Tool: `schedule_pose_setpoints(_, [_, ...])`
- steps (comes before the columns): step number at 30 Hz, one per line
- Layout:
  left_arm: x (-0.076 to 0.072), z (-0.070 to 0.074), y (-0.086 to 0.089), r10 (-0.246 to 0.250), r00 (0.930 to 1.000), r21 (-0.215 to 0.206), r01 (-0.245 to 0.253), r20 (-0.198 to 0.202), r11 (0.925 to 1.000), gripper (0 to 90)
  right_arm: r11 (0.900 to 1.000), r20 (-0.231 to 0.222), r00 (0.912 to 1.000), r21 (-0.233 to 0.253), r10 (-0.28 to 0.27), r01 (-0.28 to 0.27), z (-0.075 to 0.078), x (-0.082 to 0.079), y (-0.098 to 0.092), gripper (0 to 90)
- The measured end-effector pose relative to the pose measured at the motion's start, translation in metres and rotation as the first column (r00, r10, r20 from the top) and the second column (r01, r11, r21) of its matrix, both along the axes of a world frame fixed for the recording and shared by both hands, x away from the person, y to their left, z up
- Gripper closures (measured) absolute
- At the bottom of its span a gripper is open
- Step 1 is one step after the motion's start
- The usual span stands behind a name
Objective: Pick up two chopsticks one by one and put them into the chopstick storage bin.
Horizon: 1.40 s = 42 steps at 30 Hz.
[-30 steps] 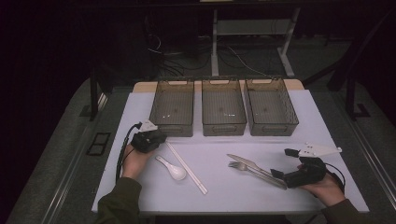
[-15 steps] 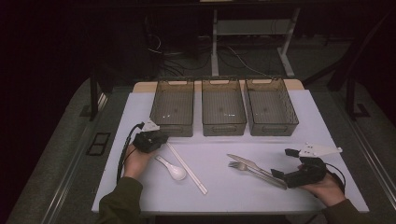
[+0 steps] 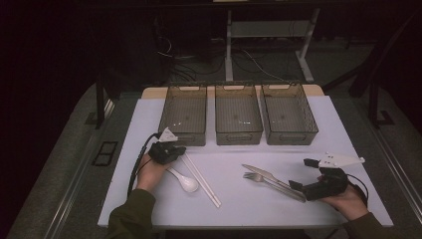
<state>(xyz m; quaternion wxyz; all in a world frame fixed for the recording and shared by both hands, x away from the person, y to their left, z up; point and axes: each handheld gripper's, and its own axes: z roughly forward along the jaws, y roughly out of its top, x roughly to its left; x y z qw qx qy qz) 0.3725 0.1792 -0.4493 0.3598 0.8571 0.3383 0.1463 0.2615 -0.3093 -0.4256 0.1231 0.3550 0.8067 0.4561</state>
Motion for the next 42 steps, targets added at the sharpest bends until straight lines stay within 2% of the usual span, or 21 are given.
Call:
schedule_pose_setpoints(9, [-0.003, 0.002, -0.005, -0.026, 0.9996, 0.007, 0.026, -0.007, 0.9996, 88.6, 1.000, 0.002, 1.0000, 0.001, 0.000, 0.000, 0.000, 0.000, 0.000, 1.0])
schedule_pose_setpoints(11, [-0.006, 0.005, -0.007, -0.032, 0.9994, -0.005, 0.032, -0.011, 0.9995, 88.6, 1.000, 0.003, 1.0000, 0.000, -0.002, 0.002, 0.001, 0.000, 0.000, 1.0])
schedule_pose_setpoints(13, [-0.010, 0.009, -0.011, -0.049, 0.9988, -0.014, 0.049, -0.006, 0.9987, 88.6, 1.000, 0.003, 1.0000, 0.000, -0.003, 0.003, 0.001, 0.000, -0.001, 1.0])
schedule_pose_setpoints(18, [-0.031, 0.020, -0.027, -0.144, 0.9893, -0.032, 0.144, -0.019, 0.9891, 88.5, 1.000, 0.001, 1.0000, 0.001, -0.004, 0.004, 0.001, 0.000, -0.001, 1.0])
schedule_pose_setpoints(19, [-0.031, 0.020, -0.027, -0.144, 0.9893, -0.032, 0.144, -0.019, 0.9891, 88.5, 1.000, 0.001, 1.0000, 0.001, -0.004, 0.004, 0.001, 0.000, -0.001, 1.0])
schedule_pose_setpoints(20, [-0.038, 0.022, -0.032, -0.174, 0.9844, -0.038, 0.172, -0.030, 0.9843, 88.5, 1.000, 0.003, 1.0000, 0.001, -0.002, 0.002, 0.001, -0.001, -0.001, 1.0])
schedule_pose_setpoints(21, [-0.038, 0.022, -0.032, -0.174, 0.9844, -0.038, 0.172, -0.030, 0.9843, 88.5, 1.000, 0.003, 1.0000, 0.001, -0.002, 0.002, 0.001, -0.001, -0.001, 1.0])
schedule_pose_setpoints(23, [-0.045, 0.024, -0.038, -0.205, 0.9781, -0.046, 0.203, -0.039, 0.9782, 88.6, 1.000, 0.003, 1.0000, 0.001, -0.002, 0.002, 0.001, -0.001, -0.001, 1.0])
schedule_pose_setpoints(24, [-0.052, 0.024, -0.044, -0.234, 0.9708, -0.052, 0.231, -0.053, 0.9715, 88.6, 1.000, 0.003, 1.0000, 0.001, -0.003, 0.003, 0.001, -0.001, -0.001, 1.0])
schedule_pose_setpoints(25, [-0.052, 0.024, -0.044, -0.234, 0.9708, -0.052, 0.231, -0.053, 0.9715, 88.6, 1.000, 0.003, 1.0000, 0.003, -0.003, 0.003, 0.001, -0.001, -0.001, 1.0])
schedule_pose_setpoints(26, [-0.057, 0.024, -0.050, -0.269, 0.9605, -0.042, 0.266, -0.072, 0.9630, 88.6, 1.000, 0.003, 1.0000, 0.003, -0.004, 0.004, 0.001, -0.001, -0.001, 1.0])
schedule_pose_setpoints(28, [-0.063, 0.023, -0.056, -0.302, 0.9487, -0.026, 0.301, -0.094, 0.9534, 88.6, 1.000, 0.004, 1.0000, 0.004, -0.006, 0.006, 0.001, -0.001, -0.001, 1.0])
schedule_pose_setpoints(29, [-0.066, 0.023, -0.059, -0.315, 0.9436, -0.024, 0.314, -0.102, 0.9490, 88.6, 1.000, 0.004, 1.0000, 0.005, -0.007, 0.007, 0.001, -0.001, -0.001, 1.0])
schedule_pose_setpoints(30, [-0.066, 0.023, -0.059, -0.315, 0.9436, -0.024, 0.314, -0.102, 0.9490, 88.6, 1.000, 0.004, 1.0000, 0.005, -0.007, 0.007, 0.001, -0.001, -0.002, 1.0])
schedule_pose_setpoints(31, [-0.068, 0.022, -0.061, -0.330, 0.9378, -0.021, 0.329, -0.109, 0.9439, 88.6, 1.000, 0.004, 1.0000, 0.005, -0.007, 0.007, 0.001, -0.001, -0.002, 1.0])
schedule_pose_setpoints(32, [-0.074, 0.021, -0.065, -0.357, 0.9261, -0.020, 0.357, -0.122, 0.9338, 88.6, 1.000, 0.004, 1.0000, 0.005, -0.008, 0.008, 0.001, -0.001, -0.002, 1.0])
schedule_pose_setpoints(34, [-0.077, 0.020, -0.067, -0.361, 0.9237, -0.024, 0.361, -0.130, 0.9324, 88.6, 1.000, 0.003, 1.0000, 0.007, -0.008, 0.008, 0.002, -0.001, -0.002, 1.0])
schedule_pose_setpoints(35, [-0.080, 0.018, -0.071, -0.378, 0.9160, -0.019, 0.379, -0.135, 0.9253, 88.6, 1.000, 0.003, 1.0000, 0.008, -0.009, 0.009, 0.002, -0.001, -0.002, 1.0])
schedule_pose_setpoints(37, [-0.081, 0.017, -0.073, -0.384, 0.9130, -0.017, 0.385, -0.138, 0.9226, 88.6, 1.000, 0.004, 1.0000, 0.006, -0.008, 0.008, 0.002, -0.001, -0.002, 1.0])
schedule_pose_setpoints(40, [-0.082, 0.014, -0.078, -0.412, 0.8984, -0.012, 0.415, -0.151, 0.9095, 88.6, 1.000, 0.004, 1.0000, 0.007, -0.008, 0.008, 0.002, -0.001, -0.002, 1.0])
schedule_pose_setpoints(42, [-0.083, 0.014, -0.079, -0.413, 0.8971, -0.015, 0.416, -0.157, 0.9093, 88.6, 1.000, 0.004, 1.0000, 0.007, -0.009, 0.009, 0.002, -0.001, -0.002, 1.0])
